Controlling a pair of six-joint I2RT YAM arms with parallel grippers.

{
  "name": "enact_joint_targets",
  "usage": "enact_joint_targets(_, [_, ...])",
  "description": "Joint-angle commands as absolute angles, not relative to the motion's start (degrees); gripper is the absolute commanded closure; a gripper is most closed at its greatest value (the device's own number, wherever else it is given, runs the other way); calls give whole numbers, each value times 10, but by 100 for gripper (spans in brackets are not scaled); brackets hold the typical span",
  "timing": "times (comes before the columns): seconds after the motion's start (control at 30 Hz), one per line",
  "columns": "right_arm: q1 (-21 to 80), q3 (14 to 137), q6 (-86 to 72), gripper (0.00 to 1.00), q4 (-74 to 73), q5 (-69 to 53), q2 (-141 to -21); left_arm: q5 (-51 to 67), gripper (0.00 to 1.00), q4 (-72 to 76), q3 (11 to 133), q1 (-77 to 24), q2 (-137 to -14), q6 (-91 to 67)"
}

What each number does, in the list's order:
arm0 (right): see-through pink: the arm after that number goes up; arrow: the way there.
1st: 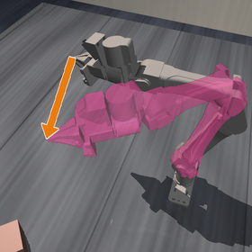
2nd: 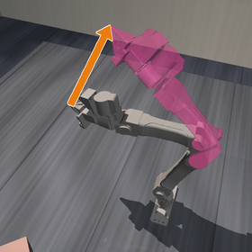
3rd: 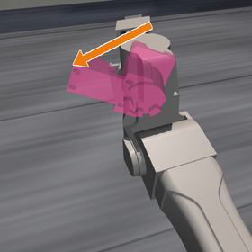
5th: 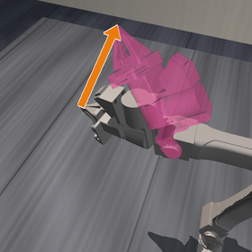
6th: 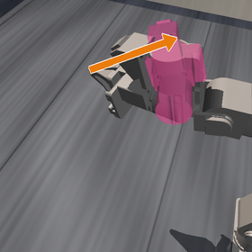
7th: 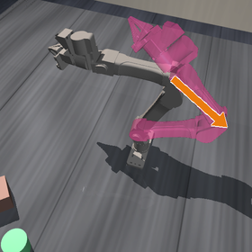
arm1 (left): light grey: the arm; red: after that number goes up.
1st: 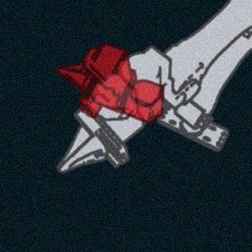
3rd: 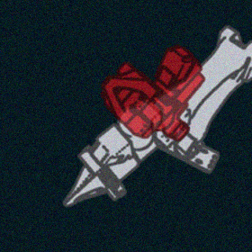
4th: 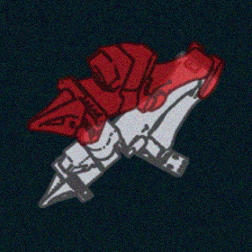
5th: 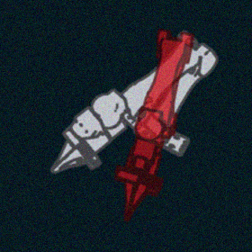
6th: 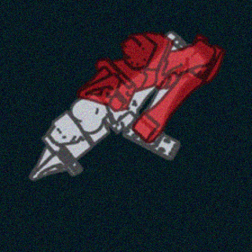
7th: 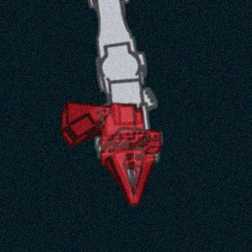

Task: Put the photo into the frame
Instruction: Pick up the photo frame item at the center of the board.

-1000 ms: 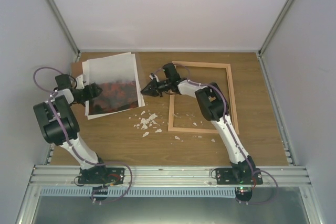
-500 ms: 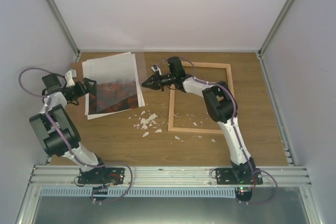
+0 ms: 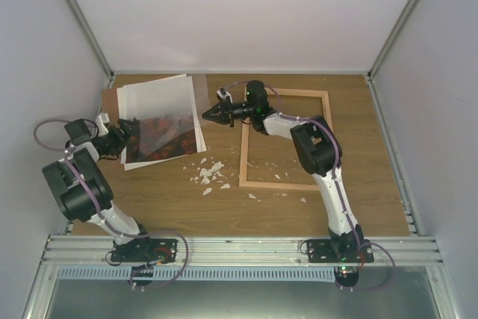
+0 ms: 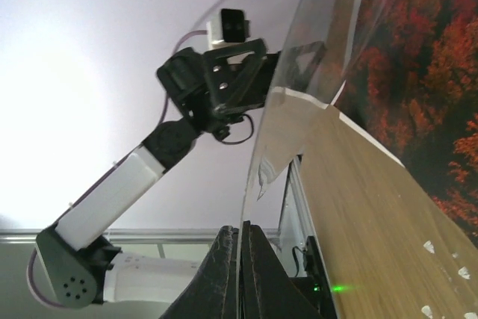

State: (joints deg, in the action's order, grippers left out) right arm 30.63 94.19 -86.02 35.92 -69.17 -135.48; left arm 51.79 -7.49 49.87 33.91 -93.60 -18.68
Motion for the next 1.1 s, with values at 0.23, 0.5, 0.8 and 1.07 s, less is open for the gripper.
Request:
enact_joint_targets(0.23, [307, 916, -926, 99, 475, -713, -1316, 547, 1, -3, 459, 347, -999, -270])
enact_joint_targets(0.5, [319, 890, -985, 99, 571, -730, -1305, 641, 3, 74, 438, 347, -1022, -332])
enact_joint_targets(0.8, [334, 809, -966, 99, 580, -753, -1250, 711, 17, 150, 427, 348, -990, -385])
enact_joint_targets(1.07, [333, 760, -874, 100, 487, -762, -1211, 683, 16, 138, 412, 352, -970, -369])
